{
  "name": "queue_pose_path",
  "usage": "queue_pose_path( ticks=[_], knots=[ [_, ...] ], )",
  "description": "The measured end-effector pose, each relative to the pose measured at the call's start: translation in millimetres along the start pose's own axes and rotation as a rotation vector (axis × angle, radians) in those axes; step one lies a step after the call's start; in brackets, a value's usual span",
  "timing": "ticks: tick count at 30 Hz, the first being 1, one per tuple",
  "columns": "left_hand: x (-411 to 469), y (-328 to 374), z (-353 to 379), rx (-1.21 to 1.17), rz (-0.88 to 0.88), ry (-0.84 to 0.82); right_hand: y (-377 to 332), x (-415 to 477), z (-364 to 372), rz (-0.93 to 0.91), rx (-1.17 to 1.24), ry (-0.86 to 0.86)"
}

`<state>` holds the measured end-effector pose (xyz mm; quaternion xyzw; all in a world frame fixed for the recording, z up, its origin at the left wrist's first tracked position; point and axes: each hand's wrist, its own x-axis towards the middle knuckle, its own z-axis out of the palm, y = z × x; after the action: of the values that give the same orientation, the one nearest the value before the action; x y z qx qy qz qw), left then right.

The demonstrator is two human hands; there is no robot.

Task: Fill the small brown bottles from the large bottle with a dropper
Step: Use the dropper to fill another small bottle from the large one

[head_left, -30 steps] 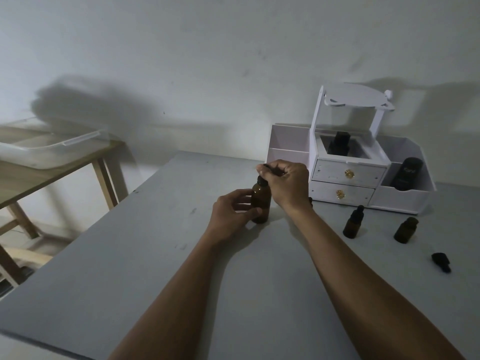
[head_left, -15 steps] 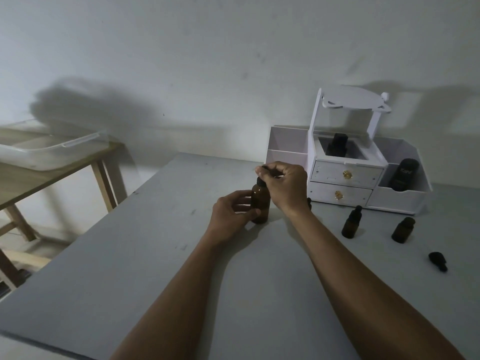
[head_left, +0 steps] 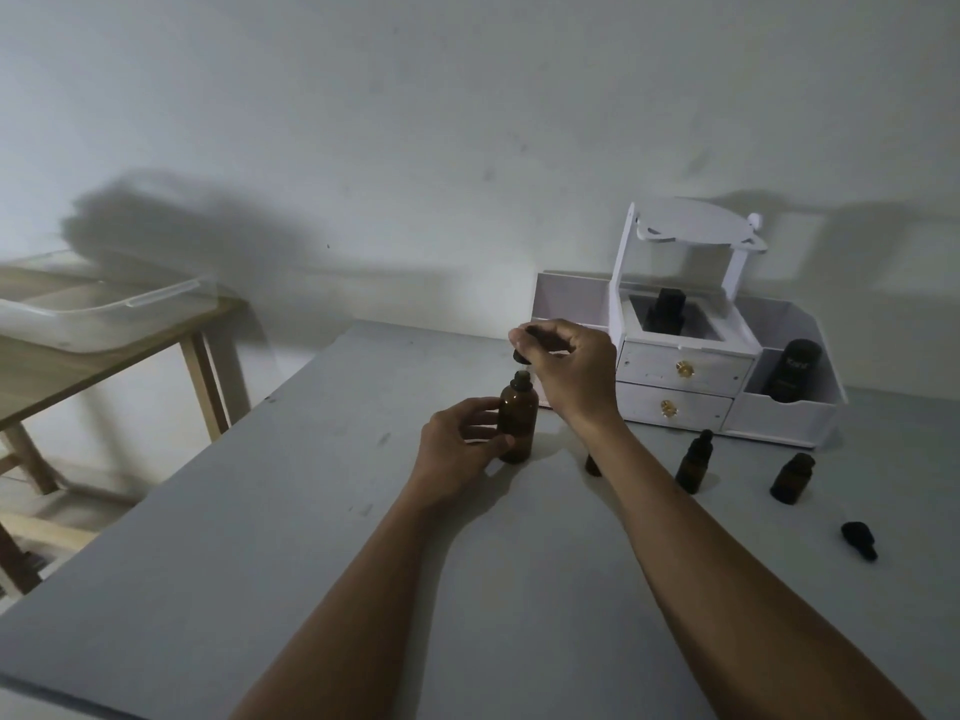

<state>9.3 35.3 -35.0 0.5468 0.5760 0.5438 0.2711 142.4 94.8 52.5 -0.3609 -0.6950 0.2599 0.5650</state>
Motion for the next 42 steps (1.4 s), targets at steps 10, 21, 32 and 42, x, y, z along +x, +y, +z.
queue_pose_path(
  ticks=[10, 21, 32, 42],
  knots=[
    [-25, 11, 1, -0.076, -0.115, 0.147, -47, 24, -38, -0.092, 0.074, 0.084],
    [-76, 57, 83, -0.181, -0.205, -0.15, -45, 9, -156, -0.102, 0.048, 0.258],
    [-73, 94, 215, -0.276, -0.233, -0.393, 25, -6, -263, 0.074, -0.061, 0.485],
    [-30, 102, 271, -0.13, -0.134, -0.23, 59, -15, -276, 0.083, -0.086, 0.532]
  ],
)
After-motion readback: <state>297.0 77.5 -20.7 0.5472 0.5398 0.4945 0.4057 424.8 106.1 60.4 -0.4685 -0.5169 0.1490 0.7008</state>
